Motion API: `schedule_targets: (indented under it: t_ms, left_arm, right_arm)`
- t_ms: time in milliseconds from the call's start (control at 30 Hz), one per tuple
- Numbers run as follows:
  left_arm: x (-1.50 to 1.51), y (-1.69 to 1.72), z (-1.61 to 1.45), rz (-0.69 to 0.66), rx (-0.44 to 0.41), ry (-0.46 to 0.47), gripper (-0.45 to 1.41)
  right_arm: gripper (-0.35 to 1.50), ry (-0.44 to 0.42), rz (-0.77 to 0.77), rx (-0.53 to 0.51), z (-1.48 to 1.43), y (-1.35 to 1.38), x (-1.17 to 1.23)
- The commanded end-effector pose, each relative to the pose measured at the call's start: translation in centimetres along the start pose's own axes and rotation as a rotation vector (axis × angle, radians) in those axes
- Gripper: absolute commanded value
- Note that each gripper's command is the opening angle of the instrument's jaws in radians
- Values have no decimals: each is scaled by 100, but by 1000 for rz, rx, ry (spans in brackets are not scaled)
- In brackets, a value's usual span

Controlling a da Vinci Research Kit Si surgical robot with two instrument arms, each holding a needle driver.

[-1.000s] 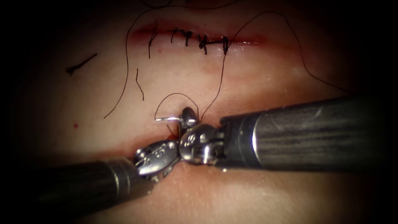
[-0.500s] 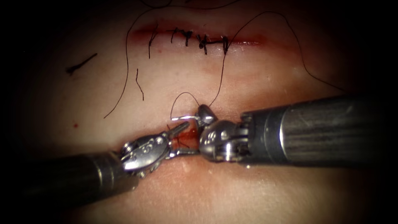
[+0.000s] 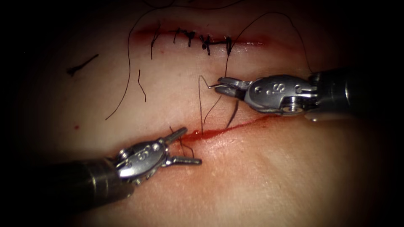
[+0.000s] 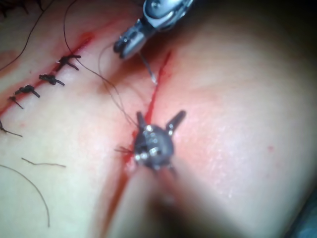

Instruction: Wound Closure

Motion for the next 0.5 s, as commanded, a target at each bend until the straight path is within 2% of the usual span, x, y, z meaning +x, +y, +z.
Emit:
schedule_targets:
  t_ms: [33,167,333,500]
  left_arm:
    - [-7,0,9,-1,-2,-4,78]
    - [-10,-1,13,2,0,-3,78]
    - [-15,-1,16,6,-4,-3,76]
    - [-23,1,23,14,-12,-22,74]
  right_arm:
    - [-35,9,38,17,6,6,-17]
    - [-35,14,61,13,10,10,-30]
    - [-35,133,46,126,26,0,-34]
    - [-35,204,83,228,46,-6,-35]
